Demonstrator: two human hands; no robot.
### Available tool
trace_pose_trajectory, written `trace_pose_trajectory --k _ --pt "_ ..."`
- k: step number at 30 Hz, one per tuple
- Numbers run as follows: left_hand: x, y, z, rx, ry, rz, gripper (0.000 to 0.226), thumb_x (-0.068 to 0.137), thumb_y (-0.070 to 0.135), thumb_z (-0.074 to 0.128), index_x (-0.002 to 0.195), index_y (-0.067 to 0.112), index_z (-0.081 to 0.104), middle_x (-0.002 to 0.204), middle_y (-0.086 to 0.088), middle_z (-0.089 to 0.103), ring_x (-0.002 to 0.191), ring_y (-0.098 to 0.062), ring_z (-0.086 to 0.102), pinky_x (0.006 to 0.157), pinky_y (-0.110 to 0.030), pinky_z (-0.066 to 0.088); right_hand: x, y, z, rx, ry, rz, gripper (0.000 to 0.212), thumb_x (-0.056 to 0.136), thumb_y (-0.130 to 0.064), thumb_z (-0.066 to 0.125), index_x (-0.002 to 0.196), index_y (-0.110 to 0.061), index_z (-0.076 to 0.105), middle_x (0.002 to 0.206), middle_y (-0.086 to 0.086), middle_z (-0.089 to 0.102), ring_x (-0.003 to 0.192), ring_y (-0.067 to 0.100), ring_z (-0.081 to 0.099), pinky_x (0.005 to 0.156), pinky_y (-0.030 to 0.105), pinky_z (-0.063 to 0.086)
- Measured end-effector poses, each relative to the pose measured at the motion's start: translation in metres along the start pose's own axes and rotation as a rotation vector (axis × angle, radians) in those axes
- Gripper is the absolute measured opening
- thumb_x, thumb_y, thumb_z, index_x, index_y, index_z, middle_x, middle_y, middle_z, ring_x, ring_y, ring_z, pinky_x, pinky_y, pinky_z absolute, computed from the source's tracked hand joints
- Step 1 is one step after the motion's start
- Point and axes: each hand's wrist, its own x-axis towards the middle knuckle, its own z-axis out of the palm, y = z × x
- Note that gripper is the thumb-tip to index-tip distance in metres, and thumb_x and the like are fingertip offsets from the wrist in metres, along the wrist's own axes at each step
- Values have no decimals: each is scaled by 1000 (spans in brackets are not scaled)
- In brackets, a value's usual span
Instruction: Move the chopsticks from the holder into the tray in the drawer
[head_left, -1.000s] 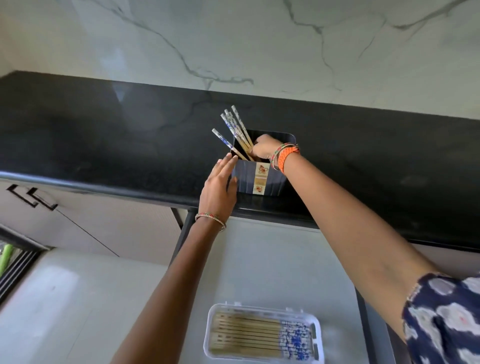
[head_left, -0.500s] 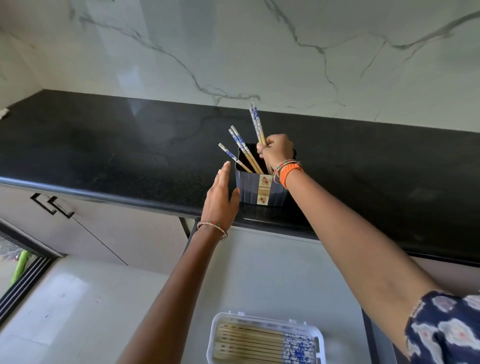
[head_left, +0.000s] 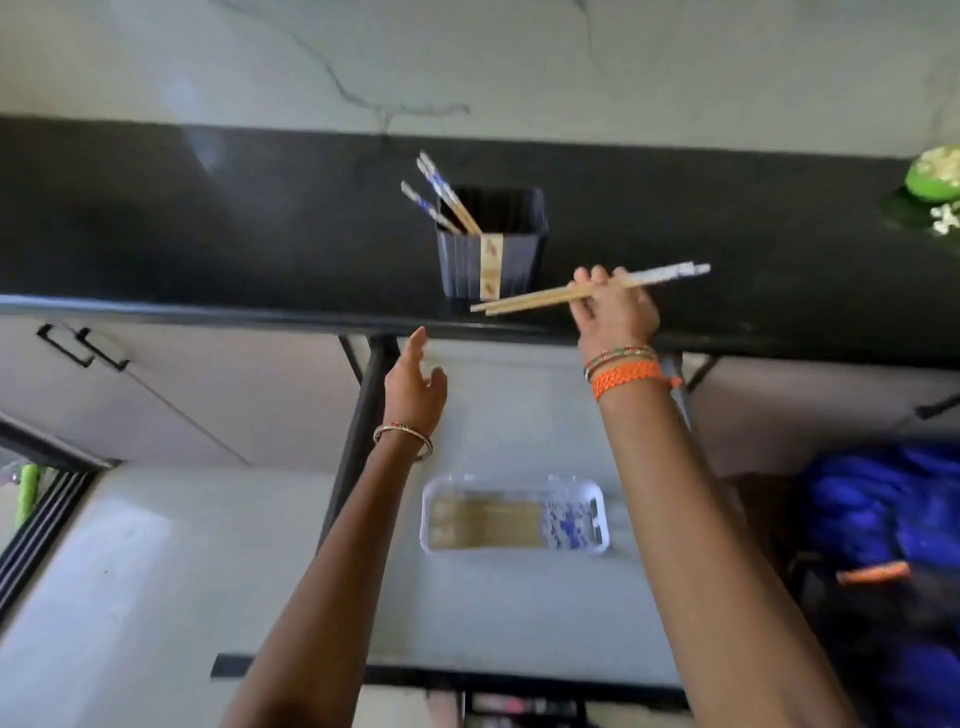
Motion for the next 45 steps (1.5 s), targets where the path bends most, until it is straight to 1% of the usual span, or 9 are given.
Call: trace_pose_trajectory --k 3,7,10,17,23,30,35,41,45 --pt "-45 -55 9 109 -111 -173 52 86 1 50 136 7 39 138 -17 48 125 -30 48 103 -32 38 -22 56 -84 -32 86 272 30 96 5 41 74 -14 48 81 6 57 71 16 58 52 25 54" --pt "-95 -110 10 240 -186 -355 48 85 -2 46 132 4 43 137 -20 46 124 -34 46 101 -30 33 -42 112 -144 -127 229 481 34 102 -7 27 73 -14 43 137 13 53 128 25 53 106 38 39" --pt "-110 -127 11 260 -236 -452 44 87 -1 41 130 5 43 128 -23 53 111 -38 54 89 -35 43 -44 137 -159 -210 289 581 33 102 -8 21 94 -9 53 148 10 45 137 23 44 113 38 30" --pt "-108 -127 11 176 -261 -483 41 86 -5 41 126 5 48 127 -17 57 113 -32 56 90 -31 43 -36 168 -158 -267 266 685 35 100 -1 24 72 -5 45 85 8 57 118 25 52 109 39 37" --pt "-109 -126 11 146 -238 -465 39 86 -5 43 123 5 52 122 -16 62 108 -32 59 94 -38 48 -34 182 -151 -205 254 703 34 101 0 28 72 -4 46 80 8 54 131 26 51 107 40 41" --pt "-106 -121 12 130 -256 -438 38 87 -5 45 124 4 50 121 -18 61 107 -31 60 94 -41 50 -14 176 -161 -238 437 622 39 96 -1 35 134 2 44 138 18 43 130 31 44 106 41 45" --pt "-106 -122 16 153 -239 -445 38 86 -5 49 122 8 54 117 -17 64 104 -29 61 85 -31 49 -16 166 -152 -375 461 615 18 90 0 30 78 -6 43 82 7 37 70 16 42 79 25 45" --pt "-105 -123 16 132 -213 -428 35 85 -5 49 117 5 57 114 -19 66 100 -29 63 79 -29 49 -14 164 -157 -557 291 593 24 91 -4 34 68 -10 40 76 4 34 65 16 39 109 39 39" --pt "-104 -121 17 94 -196 -412 38 83 -6 48 118 5 55 115 -19 65 104 -30 62 81 -29 50 -19 170 -158 -984 246 355 18 82 -4 43 64 -6 45 66 5 44 58 21 43 57 27 43"
